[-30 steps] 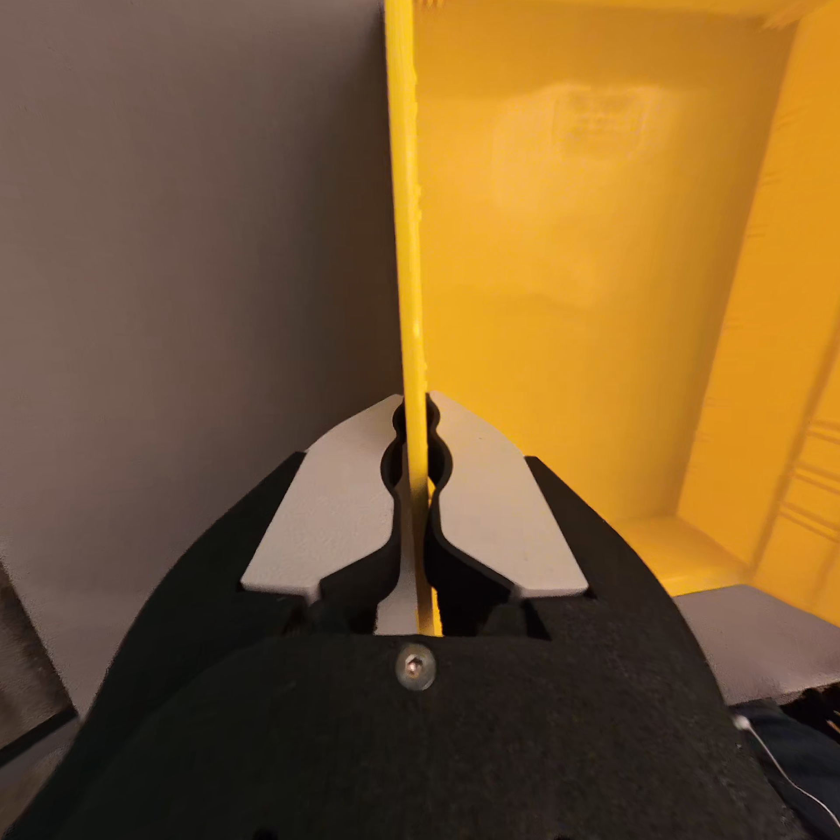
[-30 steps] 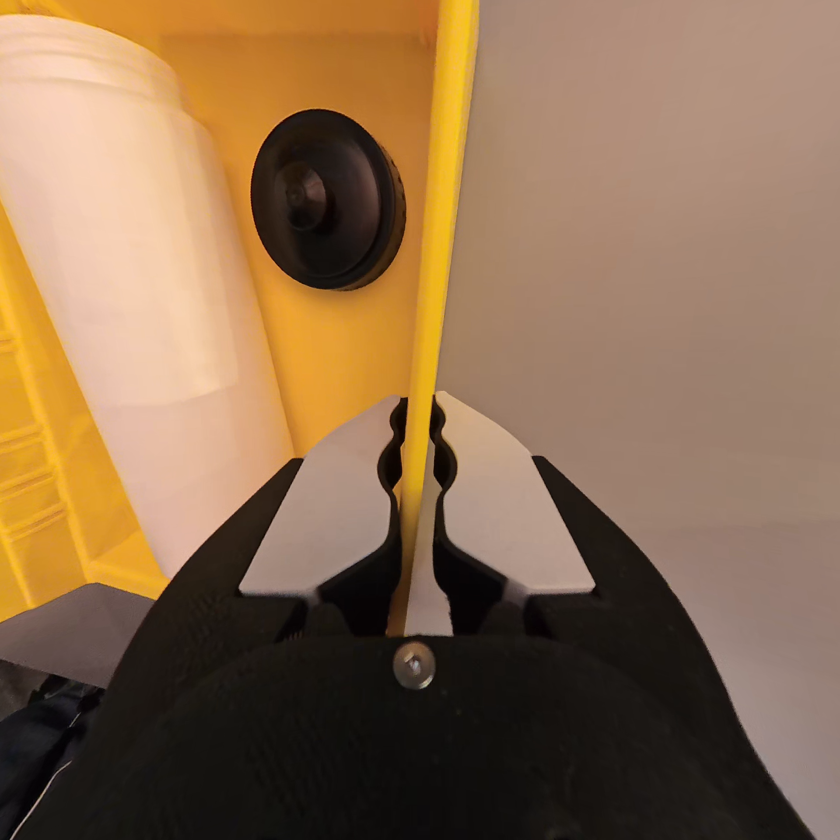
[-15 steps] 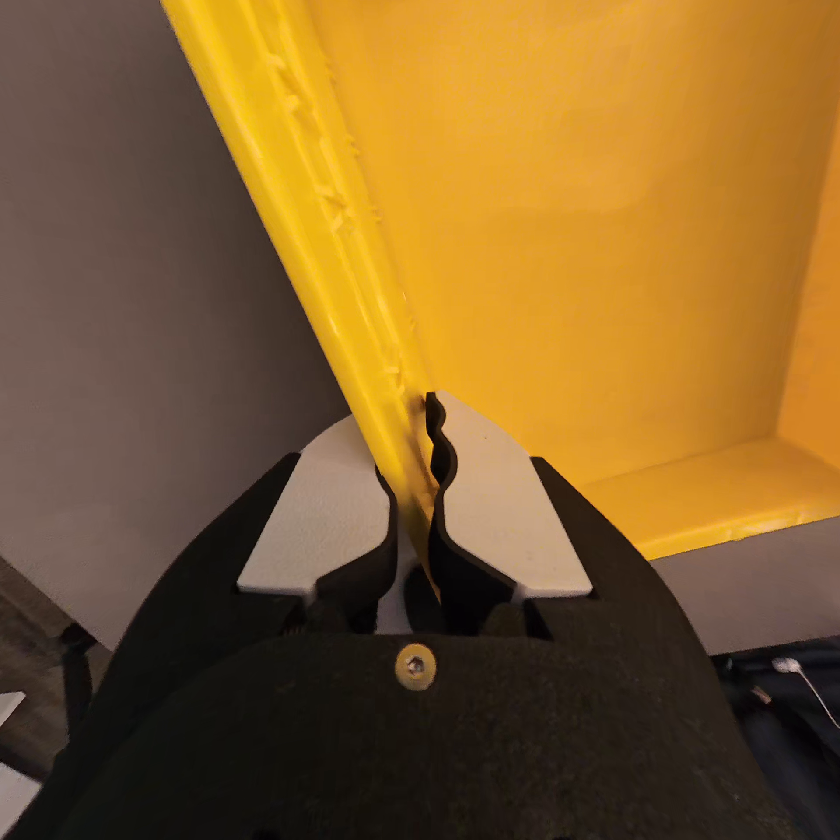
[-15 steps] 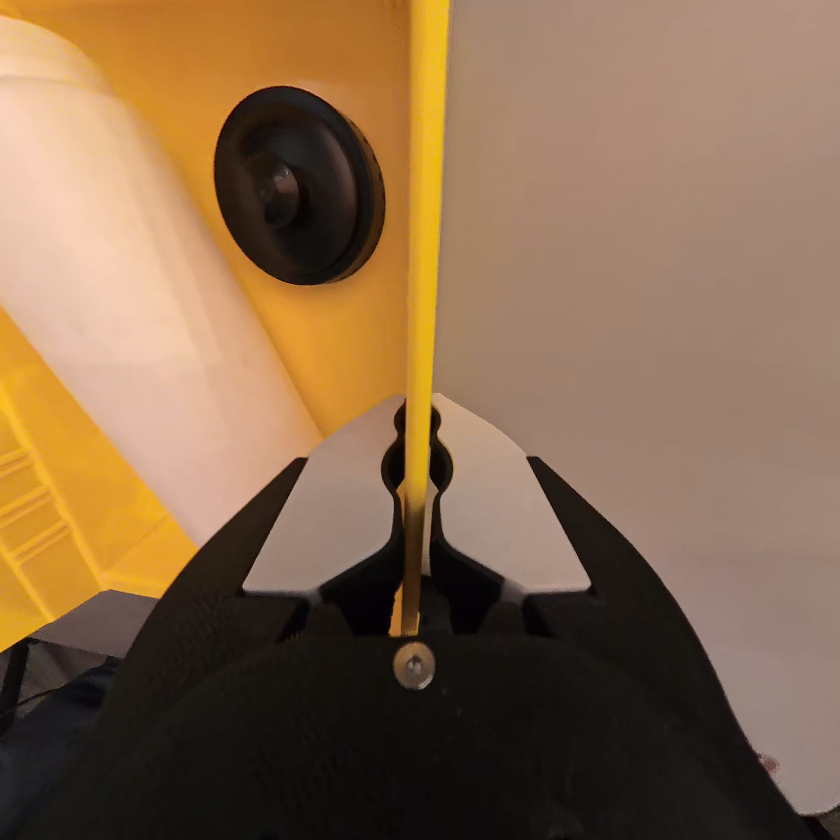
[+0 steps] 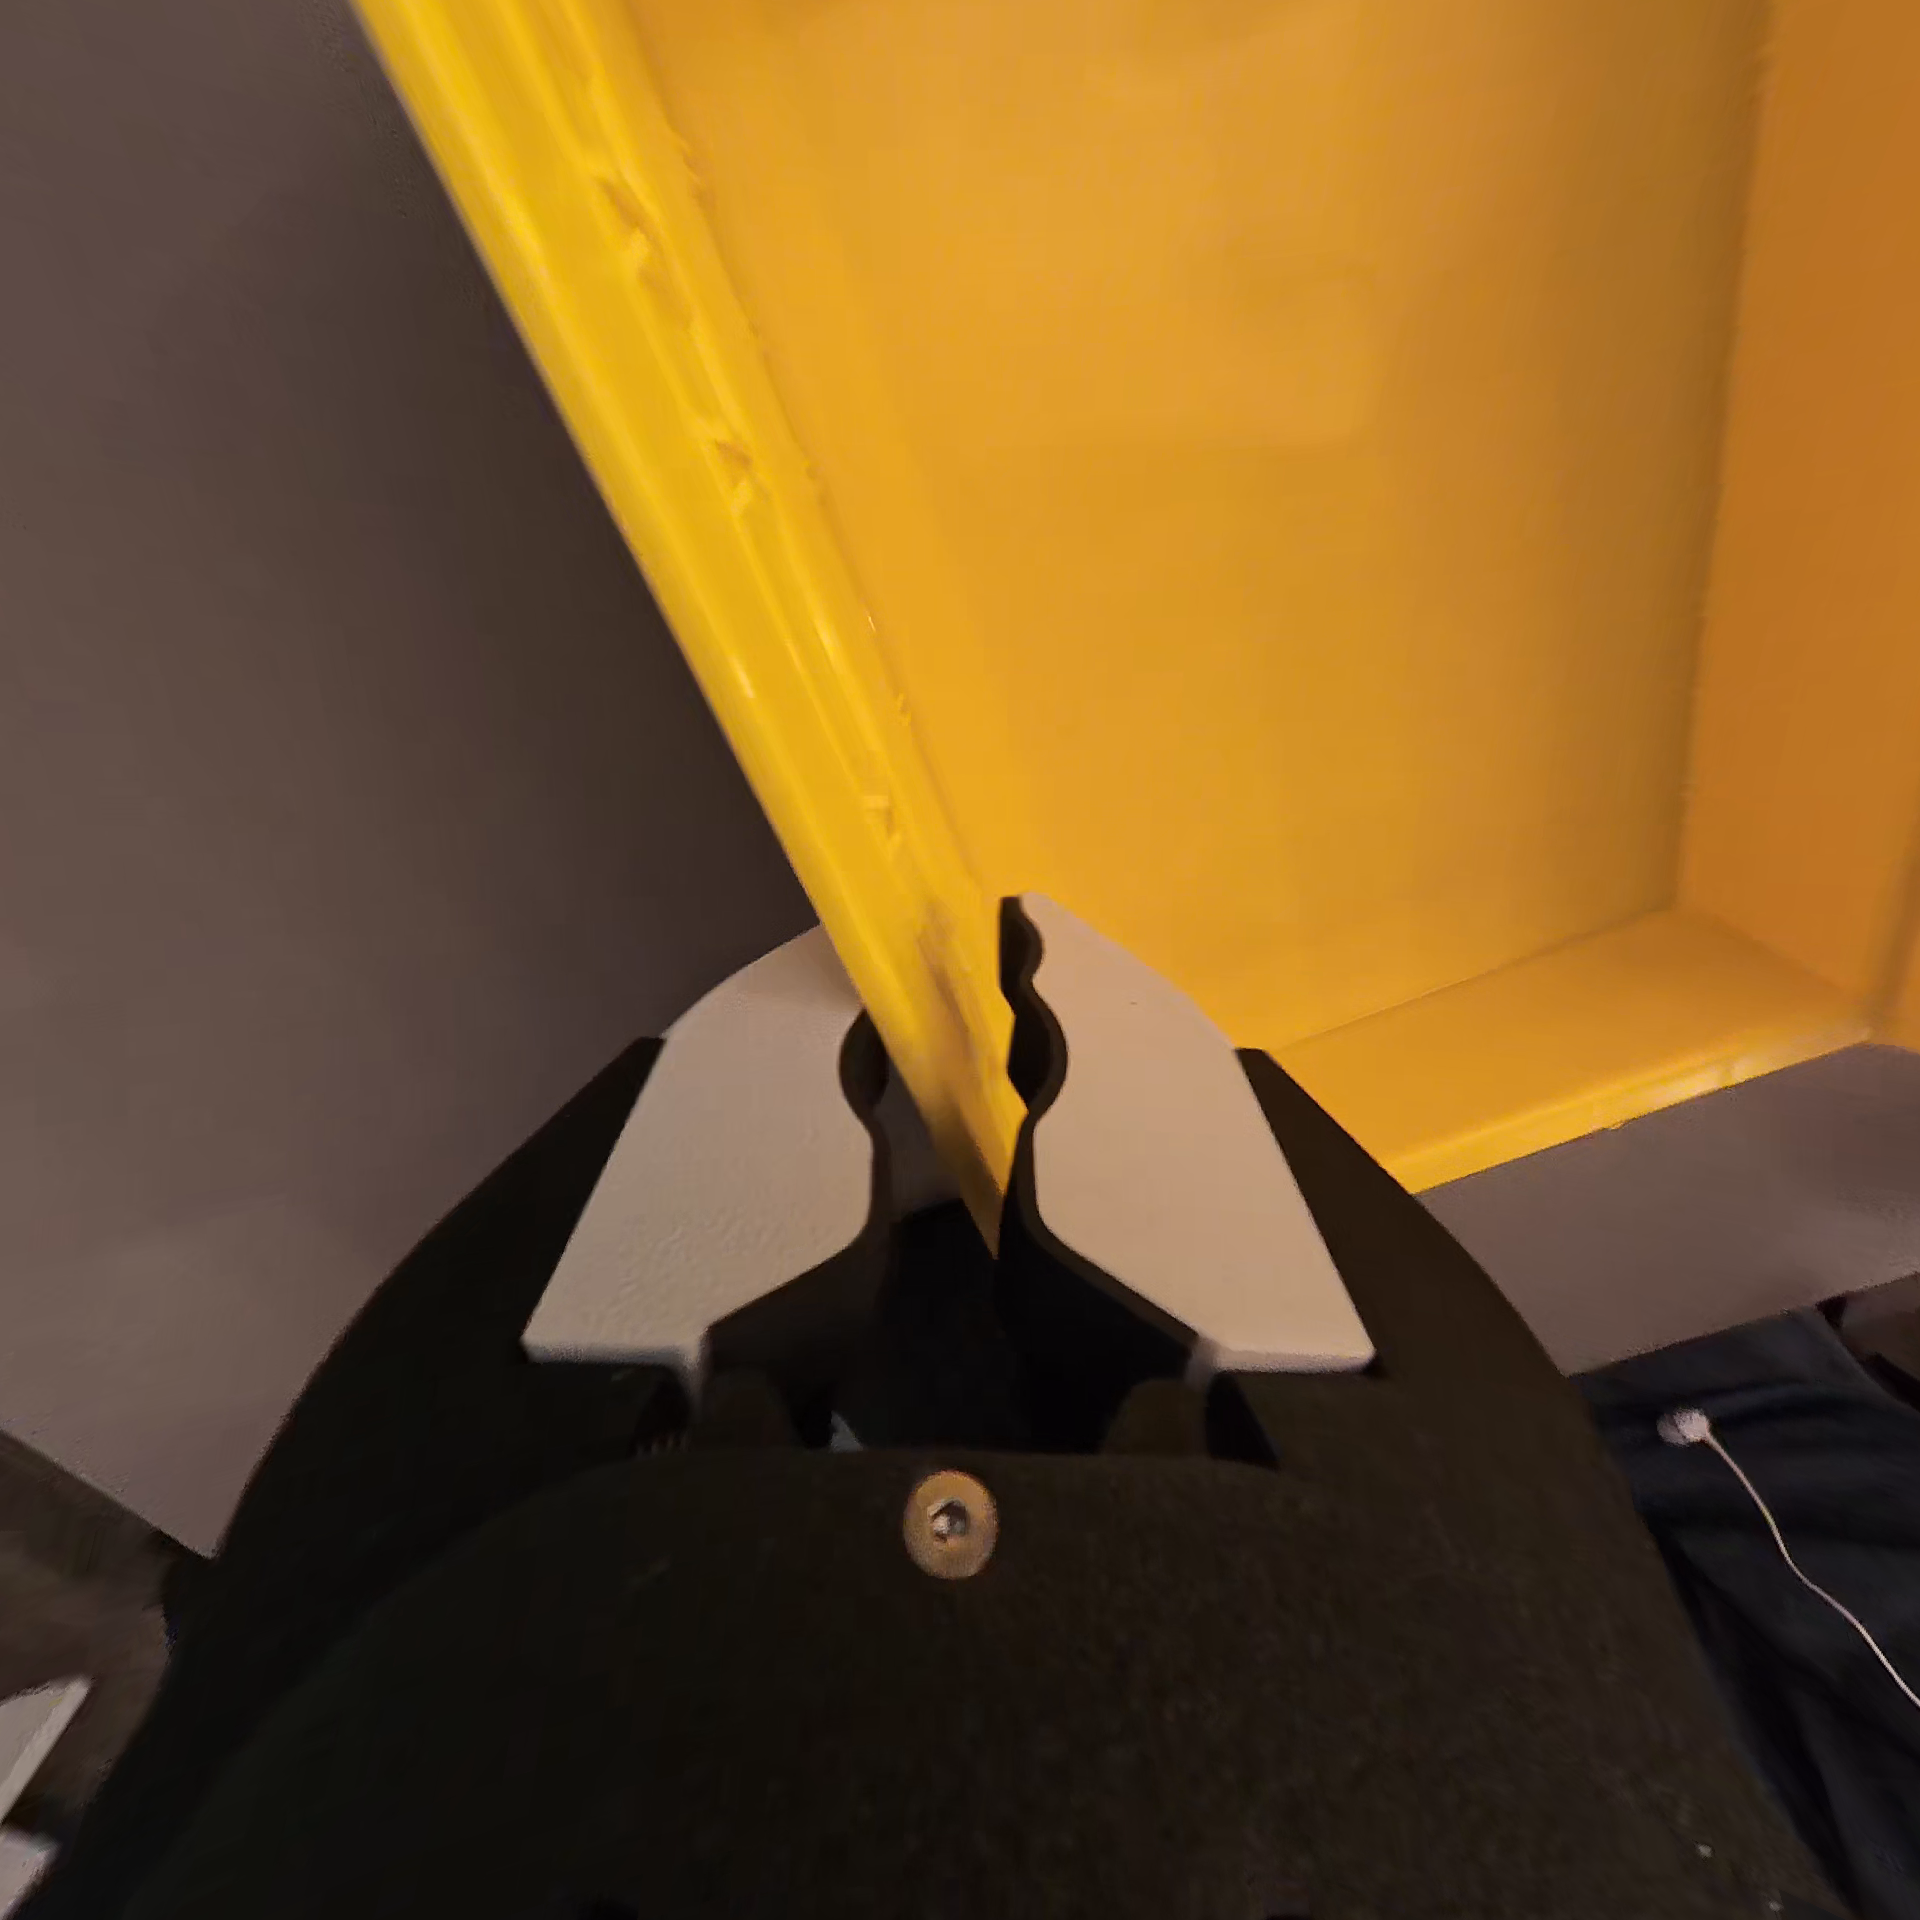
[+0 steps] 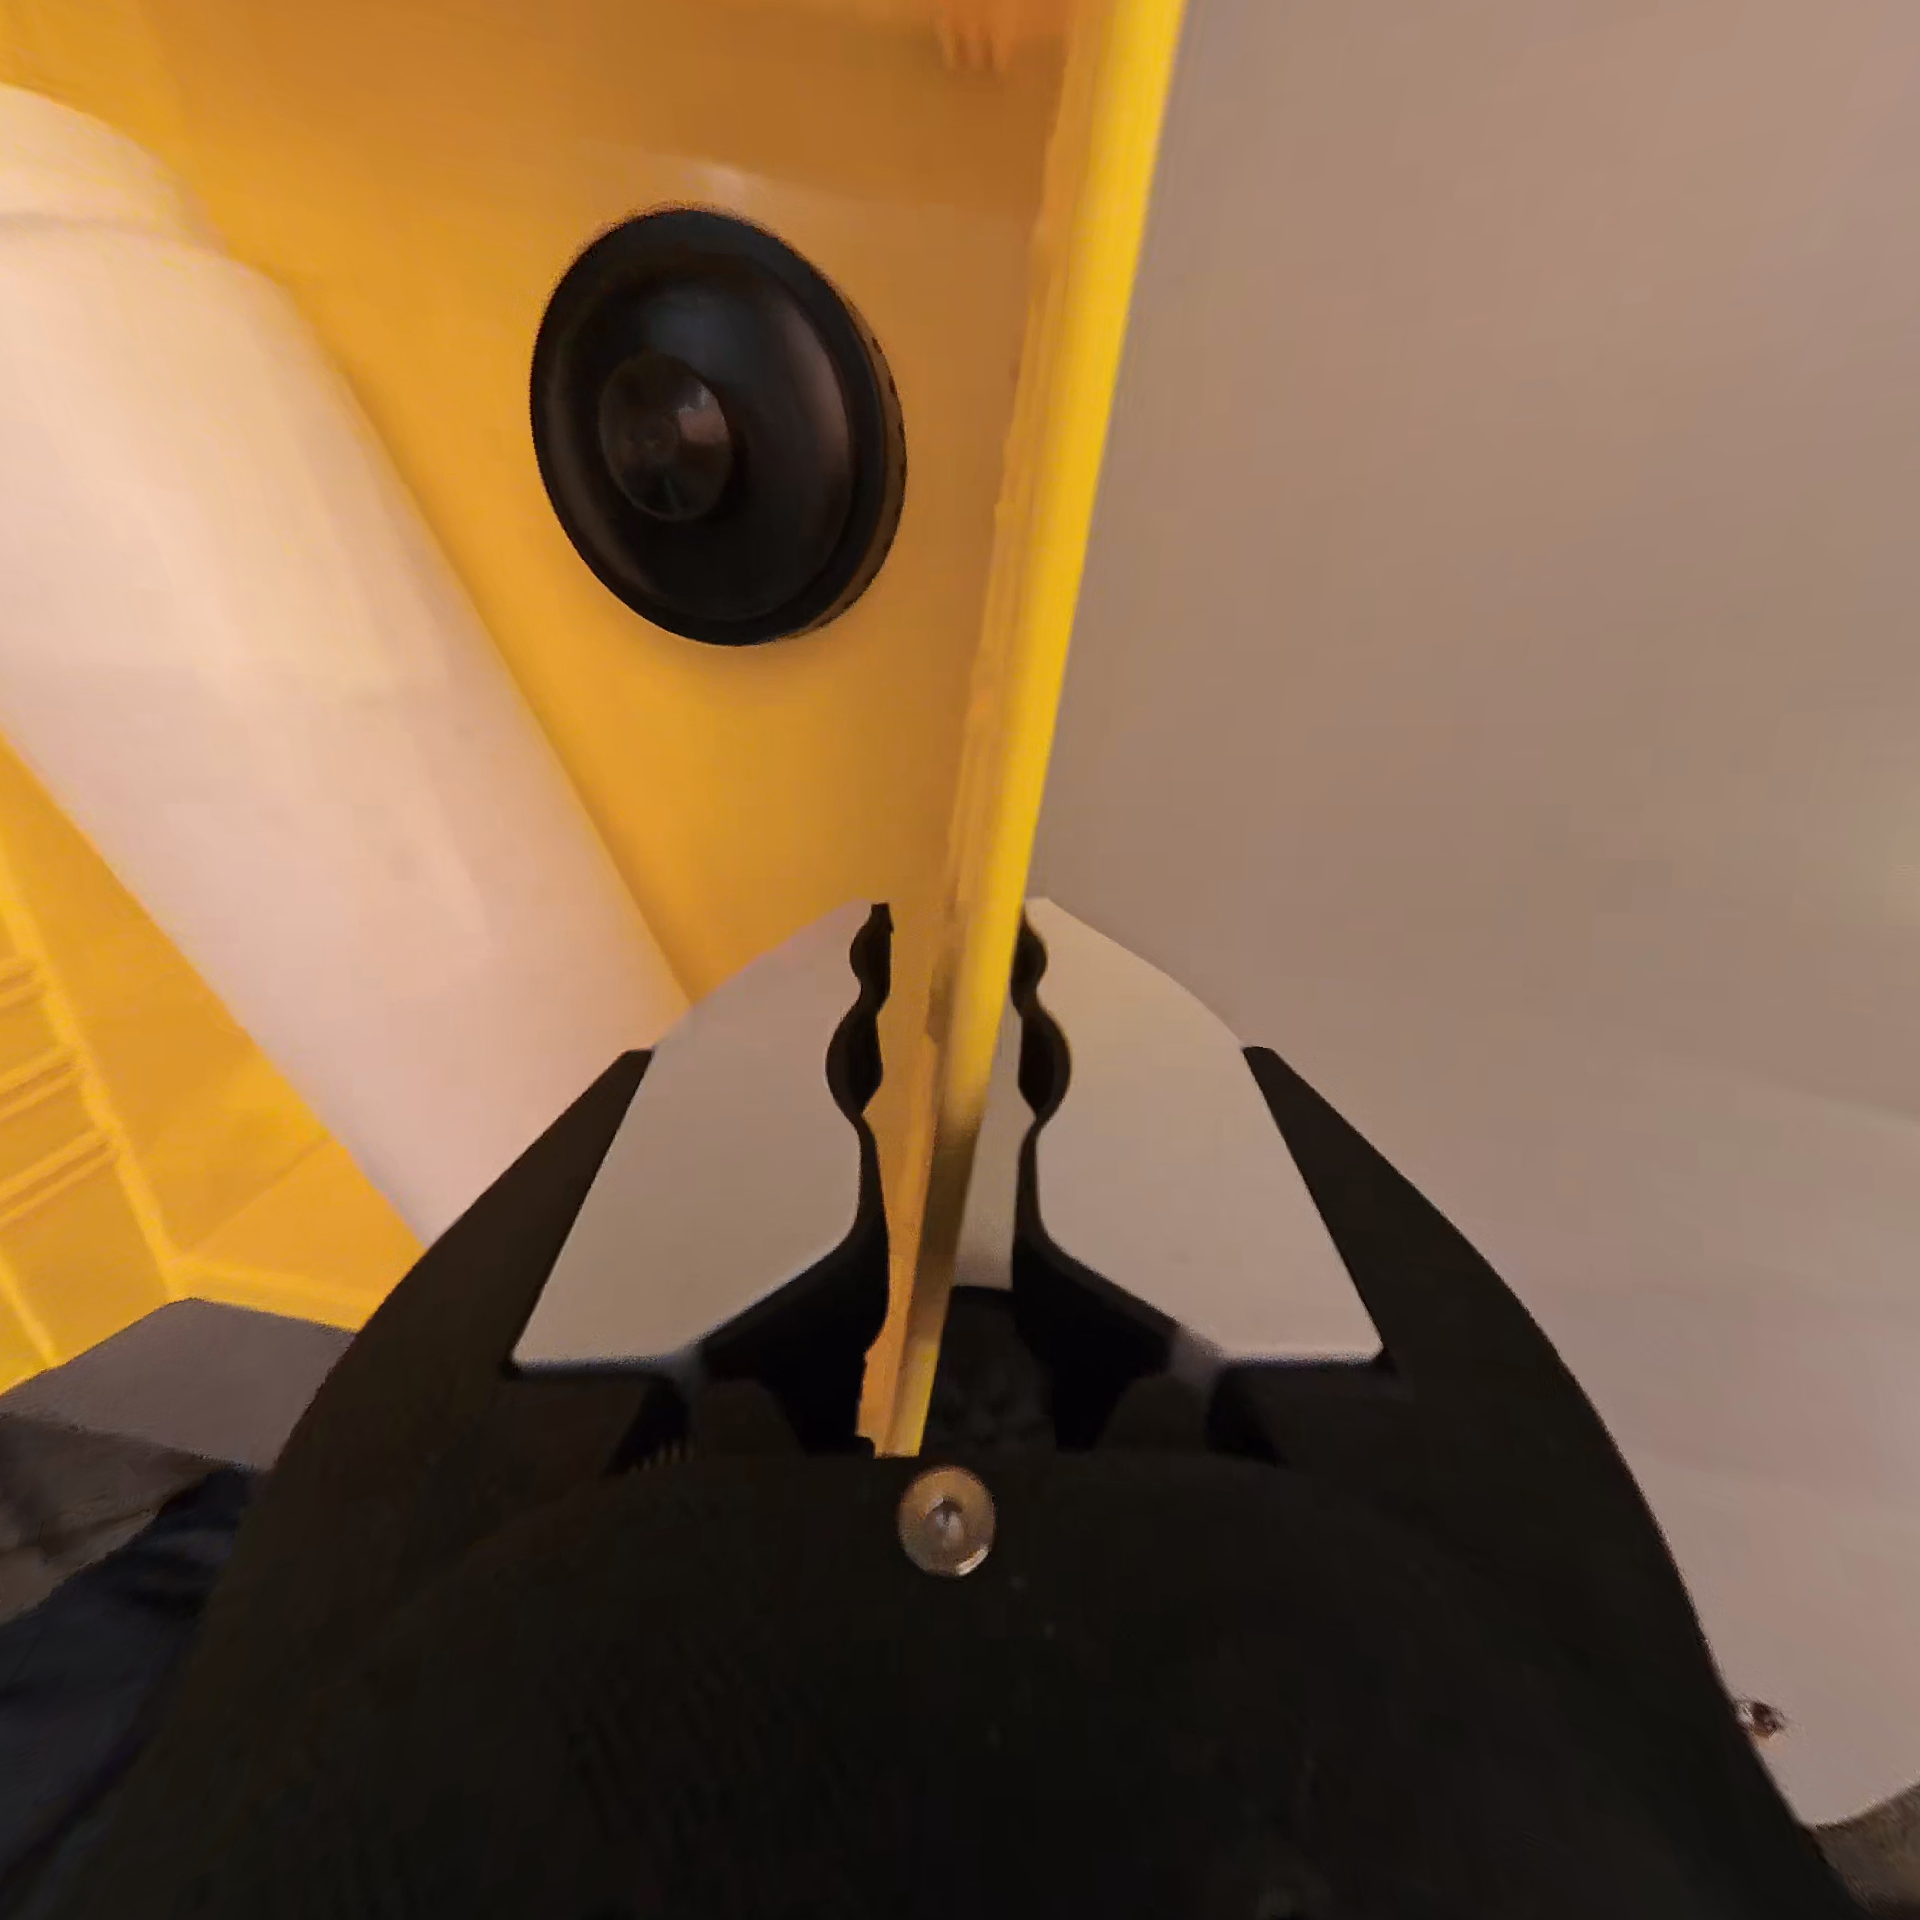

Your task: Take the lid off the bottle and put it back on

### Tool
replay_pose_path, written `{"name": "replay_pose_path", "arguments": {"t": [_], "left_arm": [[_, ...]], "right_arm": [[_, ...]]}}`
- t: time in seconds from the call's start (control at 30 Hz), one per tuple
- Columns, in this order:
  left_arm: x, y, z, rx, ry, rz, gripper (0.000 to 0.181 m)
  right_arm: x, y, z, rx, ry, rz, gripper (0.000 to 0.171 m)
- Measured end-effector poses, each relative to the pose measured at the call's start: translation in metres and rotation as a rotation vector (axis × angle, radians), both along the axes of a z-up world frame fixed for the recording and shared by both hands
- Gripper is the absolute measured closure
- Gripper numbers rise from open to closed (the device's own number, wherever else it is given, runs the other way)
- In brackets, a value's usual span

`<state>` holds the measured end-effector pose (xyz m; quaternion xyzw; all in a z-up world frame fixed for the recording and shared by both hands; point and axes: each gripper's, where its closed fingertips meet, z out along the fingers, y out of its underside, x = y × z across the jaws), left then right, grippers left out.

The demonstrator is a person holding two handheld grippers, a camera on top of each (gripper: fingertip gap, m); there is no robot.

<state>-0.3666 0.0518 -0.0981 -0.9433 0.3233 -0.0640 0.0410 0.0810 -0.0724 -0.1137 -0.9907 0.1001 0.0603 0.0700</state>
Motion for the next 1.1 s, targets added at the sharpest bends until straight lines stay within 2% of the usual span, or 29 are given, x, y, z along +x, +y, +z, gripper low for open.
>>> {"name": "replay_pose_path", "arguments": {"t": [0.1,0.17,0.23,0.33,0.4,0.47,0.53,0.63,0.87,1.03,1.1], "left_arm": [[0.003,0.011,0.028,0.122,-0.095,0.003,0.148],[0.005,0.015,0.050,0.209,-0.160,0.000,0.142],[0.007,0.019,0.075,0.314,-0.223,-0.004,0.139],[0.011,0.023,0.115,0.497,-0.300,-0.020,0.139],[0.016,0.018,0.137,0.588,-0.349,-0.045,0.139],[0.023,0.009,0.152,0.646,-0.375,-0.090,0.139],[0.026,0.000,0.158,0.679,-0.366,-0.132,0.139],[0.029,-0.009,0.164,0.714,-0.360,-0.171,0.139],[0.030,-0.015,0.173,0.717,-0.411,-0.192,0.140],[0.028,-0.015,0.177,0.723,-0.435,-0.195,0.141],[0.028,-0.016,0.178,0.720,-0.442,-0.198,0.141]], "right_arm": [[0.016,0.008,0.033,0.134,-0.151,-0.048,0.131],[0.006,0.024,0.074,0.342,-0.237,-0.044,0.128],[-0.038,0.045,0.121,0.622,-0.244,0.046,0.134],[-0.157,0.063,0.151,0.863,0.017,0.315,0.127],[-0.223,0.067,0.138,0.759,0.249,0.402,0.127],[-0.256,0.076,0.111,0.599,0.301,0.422,0.128],[-0.258,0.090,0.081,0.480,0.182,0.395,0.129],[-0.254,0.103,0.055,0.368,0.055,0.351,0.133],[-0.260,0.113,0.020,0.144,-0.012,0.277,0.138],[-0.263,0.127,0.017,0.137,-0.026,0.222,0.151],[-0.269,0.128,0.009,0.106,-0.004,0.218,0.151]]}}
